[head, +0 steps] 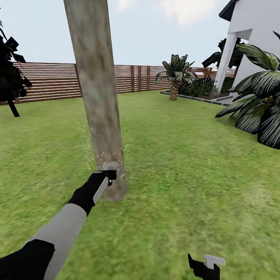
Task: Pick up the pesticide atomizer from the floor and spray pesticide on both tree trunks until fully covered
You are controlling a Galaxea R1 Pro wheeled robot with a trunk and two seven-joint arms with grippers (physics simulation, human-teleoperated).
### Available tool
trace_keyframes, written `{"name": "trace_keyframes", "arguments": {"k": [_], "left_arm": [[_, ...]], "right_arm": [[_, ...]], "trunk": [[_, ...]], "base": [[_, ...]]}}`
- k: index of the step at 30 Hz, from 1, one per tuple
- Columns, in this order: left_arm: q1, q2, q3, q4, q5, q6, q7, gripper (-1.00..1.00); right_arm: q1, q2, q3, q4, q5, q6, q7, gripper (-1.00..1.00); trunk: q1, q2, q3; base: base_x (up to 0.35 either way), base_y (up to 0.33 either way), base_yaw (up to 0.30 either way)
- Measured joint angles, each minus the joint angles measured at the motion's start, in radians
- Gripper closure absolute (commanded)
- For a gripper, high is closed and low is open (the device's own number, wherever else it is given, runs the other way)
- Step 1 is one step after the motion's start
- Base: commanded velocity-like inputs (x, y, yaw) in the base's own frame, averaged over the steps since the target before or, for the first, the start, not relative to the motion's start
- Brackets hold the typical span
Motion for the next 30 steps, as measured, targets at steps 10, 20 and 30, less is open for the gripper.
{"name": "trace_keyframes", "arguments": {"k": [10,20,30], "left_arm": [[-0.01,0.098,0.065,-0.125,-0.055,0.117,-0.008,1.0],[-0.025,-0.025,0.053,-0.195,-0.048,0.198,-0.002,1.0],[-0.034,0.098,0.072,-0.263,-0.042,0.246,-0.007,1.0]], "right_arm": [[0.0,0.0,0.0,0.005,0.001,0.001,-0.001,-1.0],[0.0,0.0,0.0,0.005,0.001,0.001,-0.001,-1.0],[0.0,-0.001,0.0,0.006,0.001,0.001,-0.001,-1.0]], "trunk": [[0.0,0.0,0.0],[0.0,0.0,0.0],[0.0,0.0,0.0]], "base": [[0.0,0.0,0.0],[0.0,0.0,0.0],[0.0,0.0,0.0]]}}
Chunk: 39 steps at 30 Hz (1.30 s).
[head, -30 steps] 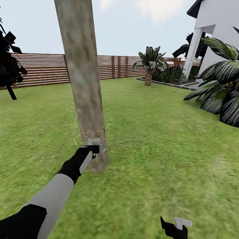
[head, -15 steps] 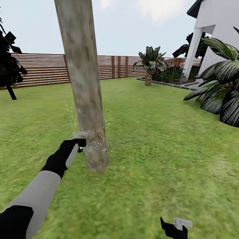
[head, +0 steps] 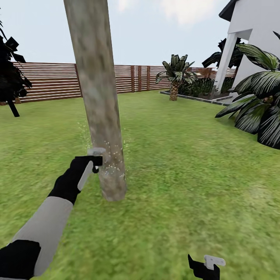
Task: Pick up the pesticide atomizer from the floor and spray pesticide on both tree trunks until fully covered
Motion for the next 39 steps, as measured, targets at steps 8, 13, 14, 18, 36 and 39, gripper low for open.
{"name": "trace_keyframes", "arguments": {"k": [8,13,14,18,36,39], "left_arm": [[-0.035,-0.142,-0.009,-0.093,-0.019,0.099,0.007,1.0],[-0.037,-0.017,0.036,-0.112,-0.018,0.118,0.005,1.0],[-0.037,0.006,0.046,-0.112,-0.019,0.119,0.004,1.0],[-0.037,0.021,0.054,-0.114,0.002,0.131,0.002,1.0],[0.029,0.026,0.052,-0.104,-0.01,0.087,-0.002,1.0],[0.081,0.022,0.049,-0.017,-0.009,-0.006,-0.004,1.0]], "right_arm": [[0.0,0.0,0.0,-0.001,0.001,0.0,0.0,-1.0],[0.0,0.0,0.0,0.0,0.001,0.0,0.0,-1.0],[0.0,0.0,0.0,0.0,0.001,0.0,0.0,-1.0],[0.0,0.0,0.0,0.0,0.001,0.0,0.0,-1.0],[0.0,0.0,0.0,0.0,0.002,0.0,0.0,-1.0],[0.0,0.0,0.0,0.0,0.002,0.0,0.001,-1.0]], "trunk": [[0.0,0.0,0.0],[0.0,0.0,0.0],[0.0,0.0,0.0],[0.0,0.0,0.0],[0.0,0.0,0.0],[0.0,0.0,0.0]], "base": [[0.0,0.0,0.0],[0.0,0.0,0.0],[0.0,0.0,0.0],[0.0,0.0,0.0],[0.0,0.0,0.0],[0.0,0.0,0.0]]}}
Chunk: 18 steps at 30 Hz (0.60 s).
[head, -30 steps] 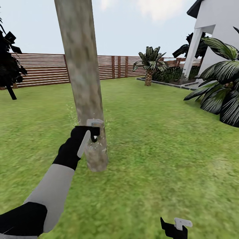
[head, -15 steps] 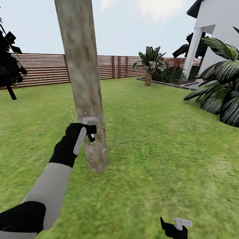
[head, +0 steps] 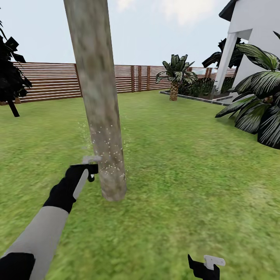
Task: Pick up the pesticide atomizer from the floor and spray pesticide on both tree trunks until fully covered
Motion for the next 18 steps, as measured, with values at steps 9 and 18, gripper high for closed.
{"name": "trace_keyframes", "arguments": {"k": [9,18], "left_arm": [[0.035,0.0,-0.002,0.364,-0.002,-0.348,-0.109,1.0],[0.278,0.133,-0.026,0.443,-0.287,-0.622,-0.638,1.0]], "right_arm": [[0.0,0.001,-0.001,-0.007,-0.003,0.0,-0.002,-1.0],[-0.002,-0.008,0.138,-0.146,0.109,0.004,0.045,-1.0]], "trunk": [[0.0,0.0,0.0],[0.0,0.0,0.0]], "base": [[0.0,0.0,0.0],[0.0,0.0,0.0]]}}
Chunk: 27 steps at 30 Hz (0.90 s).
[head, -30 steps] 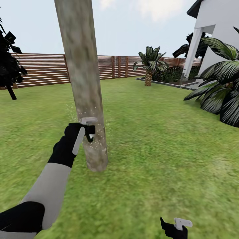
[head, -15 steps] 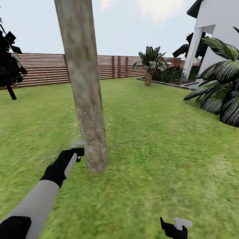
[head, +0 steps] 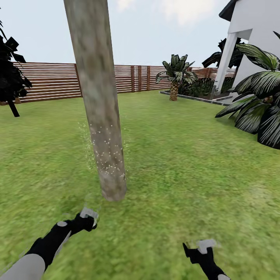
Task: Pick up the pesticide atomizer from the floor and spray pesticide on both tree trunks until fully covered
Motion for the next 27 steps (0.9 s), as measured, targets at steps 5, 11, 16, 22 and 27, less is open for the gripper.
{"name": "trace_keyframes", "arguments": {"k": [5,11,16,22,27], "left_arm": [[0.018,0.058,0.0,0.029,-0.126,-0.11,-0.309,1.0],[0.014,0.029,0.004,0.023,-0.457,-0.113,-0.504,1.0],[0.01,-0.008,0.002,0.022,-0.482,-0.104,-0.536,1.0],[0.001,-0.012,-0.003,0.02,-0.486,-0.096,-0.563,1.0],[-0.044,-0.029,-0.044,0.02,-0.486,-0.026,-0.564,1.0]], "right_arm": [[-0.105,0.001,0.206,-0.002,0.05,0.01,0.219,-1.0],[-0.178,0.0,0.268,-0.014,0.153,0.032,0.396,-1.0],[-0.179,0.011,0.285,-0.222,0.262,0.153,0.574,-1.0],[-0.179,0.037,0.287,-0.305,0.266,0.178,0.638,-1.0],[-0.18,0.047,0.291,-0.314,0.268,0.182,0.695,-1.0]], "trunk": [[0.0,0.0,0.0],[0.0,0.0,0.0],[0.0,0.0,0.0],[0.0,0.0,0.0],[0.0,0.0,0.0]], "base": [[0.0,0.0,0.0],[0.0,0.0,0.0],[0.0,0.0,0.0],[0.0,0.0,0.0],[0.0,0.0,0.0]]}}
